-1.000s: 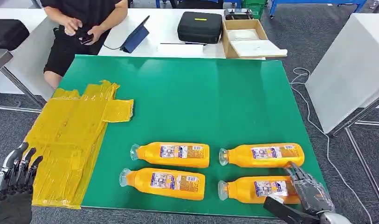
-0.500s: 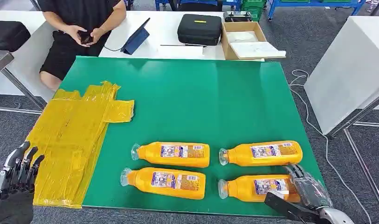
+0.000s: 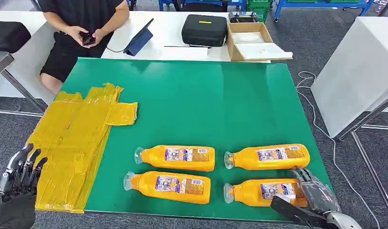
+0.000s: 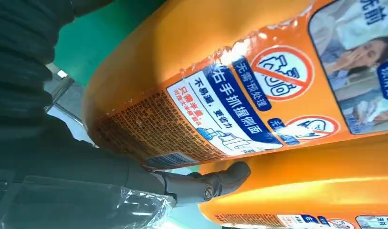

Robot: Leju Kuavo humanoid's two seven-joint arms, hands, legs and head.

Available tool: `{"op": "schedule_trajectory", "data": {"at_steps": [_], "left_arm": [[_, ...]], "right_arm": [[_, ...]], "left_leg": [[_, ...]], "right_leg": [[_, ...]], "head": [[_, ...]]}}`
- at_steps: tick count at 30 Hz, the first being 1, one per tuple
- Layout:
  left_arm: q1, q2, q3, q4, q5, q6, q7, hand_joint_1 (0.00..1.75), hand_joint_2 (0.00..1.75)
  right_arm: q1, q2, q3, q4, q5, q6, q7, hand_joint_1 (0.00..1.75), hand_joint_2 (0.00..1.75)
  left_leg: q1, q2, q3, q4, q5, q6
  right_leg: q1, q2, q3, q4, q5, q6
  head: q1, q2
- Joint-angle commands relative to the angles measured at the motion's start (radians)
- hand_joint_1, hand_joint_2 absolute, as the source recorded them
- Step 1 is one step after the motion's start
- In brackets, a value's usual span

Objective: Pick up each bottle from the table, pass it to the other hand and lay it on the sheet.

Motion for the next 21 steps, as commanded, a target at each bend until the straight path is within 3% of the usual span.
{"op": "schedule_trajectory", "data": {"at_steps": [1,4,5,6,7,13,21], "left_arm": [[-0.019,0.037,-0.041,0.064,0.008,0.019,0.008,0.00,0.00],[-0.030,0.065,-0.075,0.082,0.011,0.043,0.018,0.00,0.00],[-0.036,0.073,-0.084,0.091,0.012,0.053,0.019,0.00,0.00],[-0.038,0.088,-0.100,0.098,0.016,0.068,0.020,0.00,0.00],[-0.042,0.092,-0.104,0.102,0.016,0.069,0.021,0.00,0.00],[-0.055,0.148,-0.176,0.123,0.033,0.154,0.025,0.00,0.00],[-0.052,0.165,-0.181,0.137,0.038,0.161,0.024,0.00,0.00]], "right_arm": [[0.003,0.067,0.028,0.073,0.013,0.021,0.018,0.00,1.75],[0.003,0.075,0.024,0.072,0.026,0.040,0.026,0.00,1.75],[0.004,0.074,0.019,0.075,0.025,0.040,0.025,0.58,1.75],[0.005,0.071,0.016,0.081,0.022,0.040,0.020,1.59,1.75],[0.010,0.061,0.011,0.084,0.019,0.040,0.015,1.69,1.75],[0.052,0.063,-0.023,0.023,0.009,0.051,0.009,1.71,1.75],[0.066,0.070,-0.022,-0.004,0.019,0.058,0.025,1.75,1.75]], "left_leg": [[0.001,-0.002,-0.001,-0.002,0.002,-0.003],[0.001,-0.002,0.000,-0.002,0.002,-0.003],[0.001,-0.002,0.001,-0.001,0.001,-0.002],[0.002,-0.003,-0.001,-0.002,0.002,-0.004],[0.001,-0.003,0.000,-0.002,0.002,-0.003],[0.001,-0.005,0.000,-0.001,0.002,-0.003],[0.001,-0.004,0.001,-0.001,0.002,-0.004]], "right_leg": [[0.001,-0.002,0.001,-0.003,0.001,-0.002],[0.001,-0.002,0.001,-0.003,0.001,-0.002],[0.001,-0.002,0.002,-0.002,0.001,-0.001],[0.001,-0.003,0.000,-0.003,0.002,-0.002],[0.001,-0.003,0.001,-0.003,0.002,-0.002],[0.001,-0.005,0.001,-0.002,0.001,-0.001],[0.001,-0.005,0.001,-0.003,0.001,-0.002]], "head": [[0.000,0.000],[0.000,0.000],[0.000,0.000],[0.000,0.000],[0.000,0.000],[0.000,0.000],[0.000,0.000]]}}
